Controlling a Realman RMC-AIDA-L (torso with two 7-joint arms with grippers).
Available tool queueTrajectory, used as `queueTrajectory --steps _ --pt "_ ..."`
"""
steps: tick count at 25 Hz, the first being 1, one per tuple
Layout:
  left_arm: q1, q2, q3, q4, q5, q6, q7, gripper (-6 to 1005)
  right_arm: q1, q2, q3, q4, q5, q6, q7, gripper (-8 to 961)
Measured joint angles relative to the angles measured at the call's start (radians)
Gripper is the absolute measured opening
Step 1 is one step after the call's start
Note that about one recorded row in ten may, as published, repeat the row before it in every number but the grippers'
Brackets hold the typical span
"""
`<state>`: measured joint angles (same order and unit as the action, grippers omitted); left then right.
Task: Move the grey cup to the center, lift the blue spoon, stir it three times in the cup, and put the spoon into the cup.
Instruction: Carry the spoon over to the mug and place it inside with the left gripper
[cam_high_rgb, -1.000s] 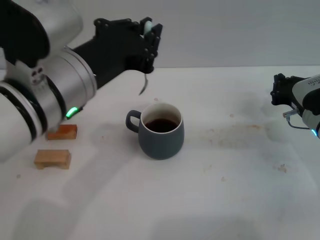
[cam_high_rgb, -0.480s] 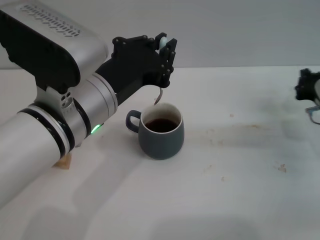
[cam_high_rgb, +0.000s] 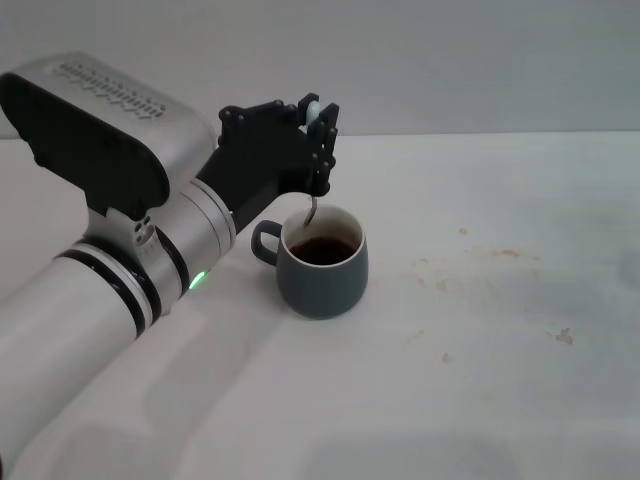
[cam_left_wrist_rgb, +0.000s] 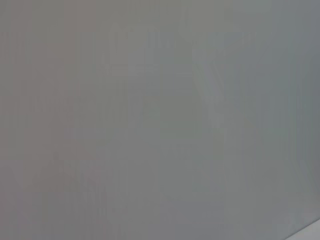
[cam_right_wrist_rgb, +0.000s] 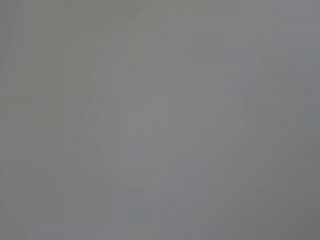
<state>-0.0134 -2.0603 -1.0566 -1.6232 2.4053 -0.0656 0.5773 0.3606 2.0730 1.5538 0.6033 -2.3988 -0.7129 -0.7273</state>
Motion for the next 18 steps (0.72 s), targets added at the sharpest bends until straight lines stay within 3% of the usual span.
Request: queueTrajectory --steps 7,18 --pt "-0.007 0.003 0.020 0.041 -0.002 0.051 -0.021 147 -0.095 0.003 0.006 0.133 0.003 -0.008 -0.025 30" --pt "-0.002 0.002 0.070 0.107 -0.018 0.134 -0.027 147 -0.092 0.005 0.009 0.144 0.003 -0.014 -0.072 30"
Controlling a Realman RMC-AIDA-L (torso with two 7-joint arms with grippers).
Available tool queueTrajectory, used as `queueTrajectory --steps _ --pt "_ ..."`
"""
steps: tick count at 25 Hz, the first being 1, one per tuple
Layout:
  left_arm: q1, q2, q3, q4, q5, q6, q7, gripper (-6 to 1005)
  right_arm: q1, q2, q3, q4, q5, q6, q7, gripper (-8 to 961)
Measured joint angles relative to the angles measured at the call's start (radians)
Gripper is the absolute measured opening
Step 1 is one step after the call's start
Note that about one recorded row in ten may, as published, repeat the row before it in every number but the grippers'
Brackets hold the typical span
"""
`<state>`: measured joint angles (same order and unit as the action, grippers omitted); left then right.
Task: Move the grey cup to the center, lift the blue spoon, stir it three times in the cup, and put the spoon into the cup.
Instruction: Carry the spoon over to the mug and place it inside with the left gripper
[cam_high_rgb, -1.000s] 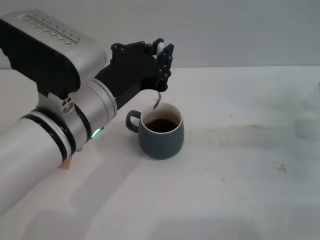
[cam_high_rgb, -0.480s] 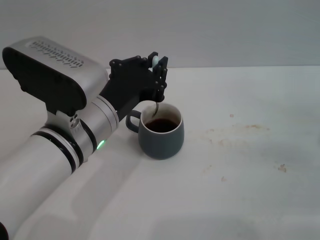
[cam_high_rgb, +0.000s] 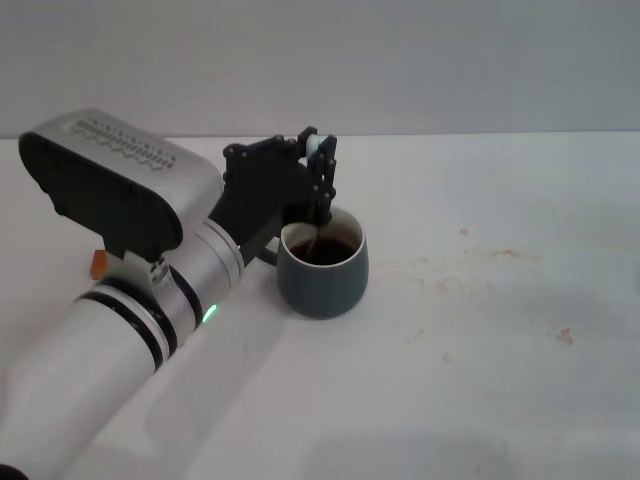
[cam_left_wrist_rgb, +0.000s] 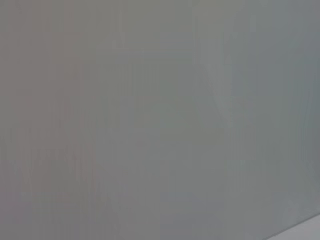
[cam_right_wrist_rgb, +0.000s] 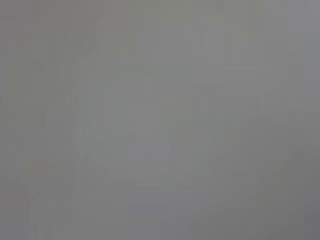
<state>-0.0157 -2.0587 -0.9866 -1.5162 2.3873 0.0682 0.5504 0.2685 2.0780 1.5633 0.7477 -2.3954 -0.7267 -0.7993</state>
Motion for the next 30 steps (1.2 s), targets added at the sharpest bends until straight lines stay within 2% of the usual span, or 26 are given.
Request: queueTrajectory --steps 13,17,22,30 --pt "-0.035 -0.002 0.076 0.141 -0.024 0.141 -0.007 147 -0.016 0.001 -0.019 0.026 -0.005 0.001 -0.017 29" --pt "-0.091 0.000 0.108 0.234 -0.018 0.211 -0.075 147 -0.042 0.004 -0.034 0.053 -0.003 0.004 -0.058 29" --pt "-0.129 -0.002 0.129 0.295 -0.014 0.273 -0.104 146 -0.067 0.005 -0.042 0.080 -0.002 0.005 -0.058 29" --pt "-0.220 -0.006 0.144 0.395 -0.018 0.318 -0.169 146 -0.076 0.005 -0.043 0.085 -0.002 0.006 -0.059 29"
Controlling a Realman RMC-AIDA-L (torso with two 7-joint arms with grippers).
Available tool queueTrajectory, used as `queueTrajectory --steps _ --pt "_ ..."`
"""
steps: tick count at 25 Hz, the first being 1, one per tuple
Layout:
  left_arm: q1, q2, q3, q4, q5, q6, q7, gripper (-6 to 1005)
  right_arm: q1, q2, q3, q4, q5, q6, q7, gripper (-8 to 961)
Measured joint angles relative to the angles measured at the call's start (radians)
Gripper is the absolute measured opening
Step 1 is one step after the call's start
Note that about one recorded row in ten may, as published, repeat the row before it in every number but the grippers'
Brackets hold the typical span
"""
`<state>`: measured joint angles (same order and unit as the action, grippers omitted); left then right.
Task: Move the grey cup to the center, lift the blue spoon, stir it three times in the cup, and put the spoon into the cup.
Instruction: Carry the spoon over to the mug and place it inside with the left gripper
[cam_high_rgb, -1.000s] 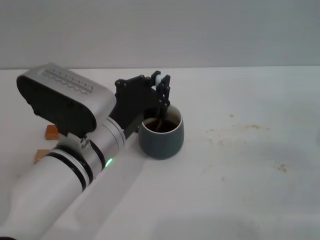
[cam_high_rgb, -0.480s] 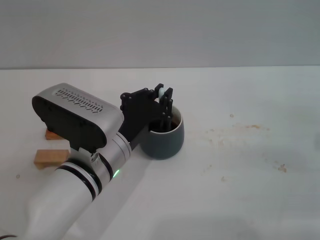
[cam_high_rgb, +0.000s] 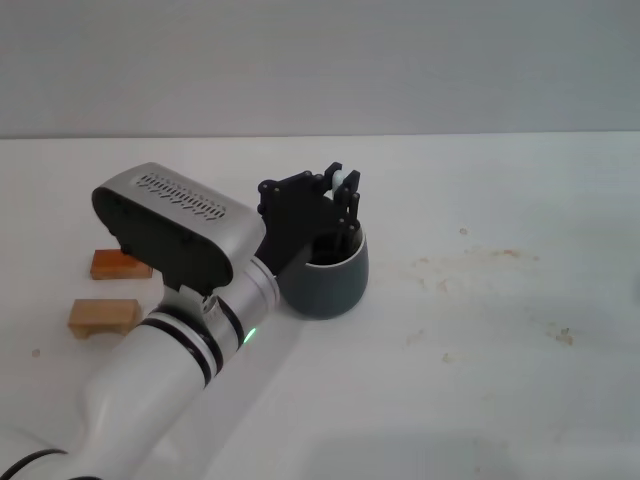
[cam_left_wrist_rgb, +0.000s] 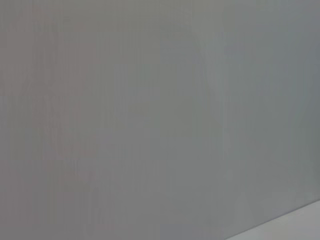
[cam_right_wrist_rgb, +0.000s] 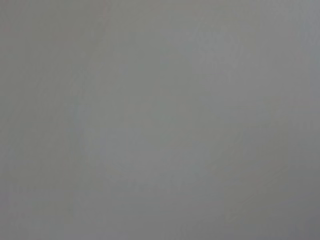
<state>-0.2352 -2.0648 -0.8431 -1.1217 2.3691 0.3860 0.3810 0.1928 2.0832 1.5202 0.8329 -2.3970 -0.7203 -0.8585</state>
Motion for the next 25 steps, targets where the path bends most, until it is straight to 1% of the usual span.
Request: queueTrajectory --steps 2,7,11,16,17,22,24,25 --pt "-0.036 -0.001 0.001 0.045 0.000 0.017 -0.029 146 -0.002 0.000 0.000 0.000 0.000 0.000 0.000 29" --pt "-0.068 0.000 -0.006 0.090 0.002 0.027 -0.049 146 -0.003 0.000 0.000 0.004 0.000 0.001 -0.019 29" --pt "-0.068 0.003 -0.010 0.095 0.004 0.030 -0.049 146 -0.005 0.000 0.000 0.012 0.003 0.001 -0.042 29" --pt "-0.055 0.006 -0.022 0.096 0.014 0.030 -0.041 146 0.001 0.000 0.000 0.016 0.005 0.007 -0.045 29" --pt "-0.033 0.009 -0.035 0.098 0.035 0.026 -0.040 146 0.004 0.001 0.000 0.019 0.006 0.015 -0.045 29" --pt "-0.009 0.011 -0.043 0.098 0.055 0.024 -0.040 146 0.006 0.002 -0.001 0.035 0.014 0.031 -0.048 29" --pt "0.043 0.015 -0.044 0.062 0.082 0.011 -0.040 146 0.007 0.002 -0.001 0.036 0.016 0.033 -0.049 29" --pt "0.058 0.016 -0.045 0.048 0.091 0.004 -0.040 146 0.011 0.002 -0.001 0.037 0.017 0.041 -0.049 29"
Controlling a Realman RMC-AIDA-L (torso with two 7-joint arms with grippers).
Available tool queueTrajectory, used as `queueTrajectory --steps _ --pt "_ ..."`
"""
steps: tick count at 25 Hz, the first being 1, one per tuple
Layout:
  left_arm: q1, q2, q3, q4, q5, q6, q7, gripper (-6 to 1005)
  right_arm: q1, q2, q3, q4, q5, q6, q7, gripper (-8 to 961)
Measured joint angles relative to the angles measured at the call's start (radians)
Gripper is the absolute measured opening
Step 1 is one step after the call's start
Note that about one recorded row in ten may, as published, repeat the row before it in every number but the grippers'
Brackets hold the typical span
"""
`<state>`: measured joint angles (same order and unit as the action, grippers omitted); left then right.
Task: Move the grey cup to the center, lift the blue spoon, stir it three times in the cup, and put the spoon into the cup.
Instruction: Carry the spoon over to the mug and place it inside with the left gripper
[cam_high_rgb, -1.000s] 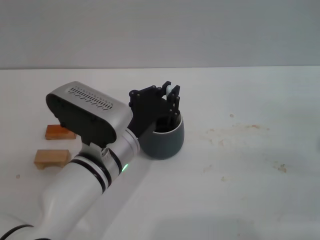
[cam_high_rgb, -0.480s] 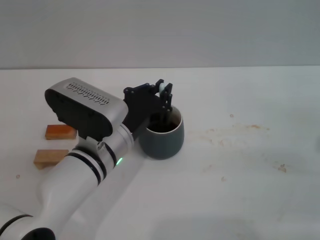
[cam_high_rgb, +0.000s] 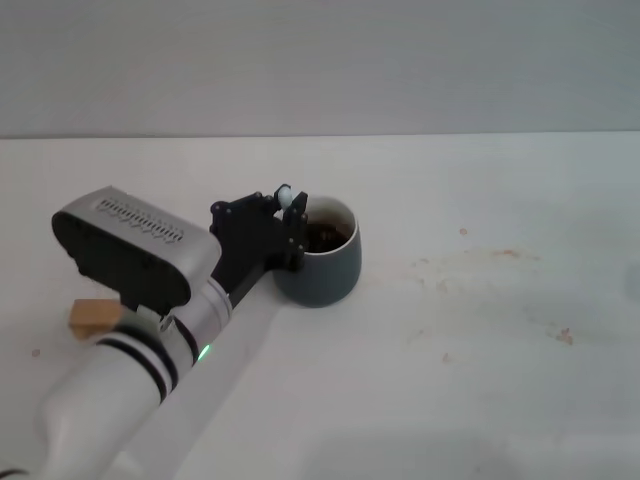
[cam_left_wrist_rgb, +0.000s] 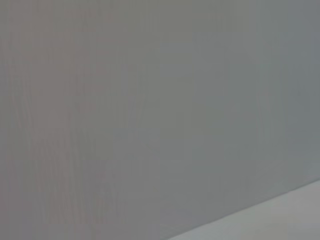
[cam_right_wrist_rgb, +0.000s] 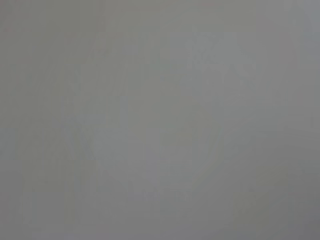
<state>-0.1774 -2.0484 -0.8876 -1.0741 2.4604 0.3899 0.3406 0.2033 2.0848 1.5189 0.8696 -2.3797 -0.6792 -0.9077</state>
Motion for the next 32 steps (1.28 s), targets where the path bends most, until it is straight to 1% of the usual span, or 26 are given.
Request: queueTrajectory --steps 5,8,10,14,17,18,20,21,26,31,32 --pt "0.087 0.000 -0.004 -0.117 0.066 -0.054 0.000 145 0.012 0.000 -0.007 -0.002 0.013 0.014 0.000 28" --pt "0.113 -0.001 -0.002 -0.171 0.084 -0.088 0.000 145 0.016 0.000 -0.012 -0.005 0.014 0.014 -0.001 28" --pt "0.113 -0.001 0.002 -0.178 0.084 -0.096 0.000 144 0.017 0.000 -0.012 -0.006 0.014 0.014 -0.001 28" --pt "0.104 -0.005 0.007 -0.176 0.084 -0.099 0.000 144 0.017 0.000 -0.013 -0.006 0.014 0.014 -0.001 28" --pt "0.085 -0.008 0.012 -0.165 0.085 -0.095 -0.003 144 0.015 -0.001 -0.015 -0.003 0.014 0.014 -0.001 29" --pt "0.070 -0.008 0.016 -0.158 0.084 -0.092 -0.007 144 0.013 -0.001 -0.016 -0.002 0.014 0.014 0.000 29" --pt "0.065 -0.009 0.017 -0.155 0.083 -0.091 -0.008 144 0.011 -0.002 -0.018 0.000 0.014 0.014 -0.001 29" --pt "0.047 -0.011 0.019 -0.142 0.080 -0.089 -0.009 144 0.010 -0.002 -0.020 0.000 0.014 0.014 0.000 29" --pt "0.015 -0.015 0.020 -0.119 0.077 -0.082 -0.011 144 0.003 -0.002 -0.022 0.000 0.014 0.008 -0.001 29" --pt "-0.033 -0.016 0.012 -0.068 0.075 -0.059 -0.042 144 -0.004 -0.002 -0.022 0.002 0.014 0.006 -0.001 29" --pt "-0.033 -0.016 0.012 -0.068 0.075 -0.059 -0.042 144 -0.004 -0.002 -0.022 0.002 0.014 0.006 -0.001 29"
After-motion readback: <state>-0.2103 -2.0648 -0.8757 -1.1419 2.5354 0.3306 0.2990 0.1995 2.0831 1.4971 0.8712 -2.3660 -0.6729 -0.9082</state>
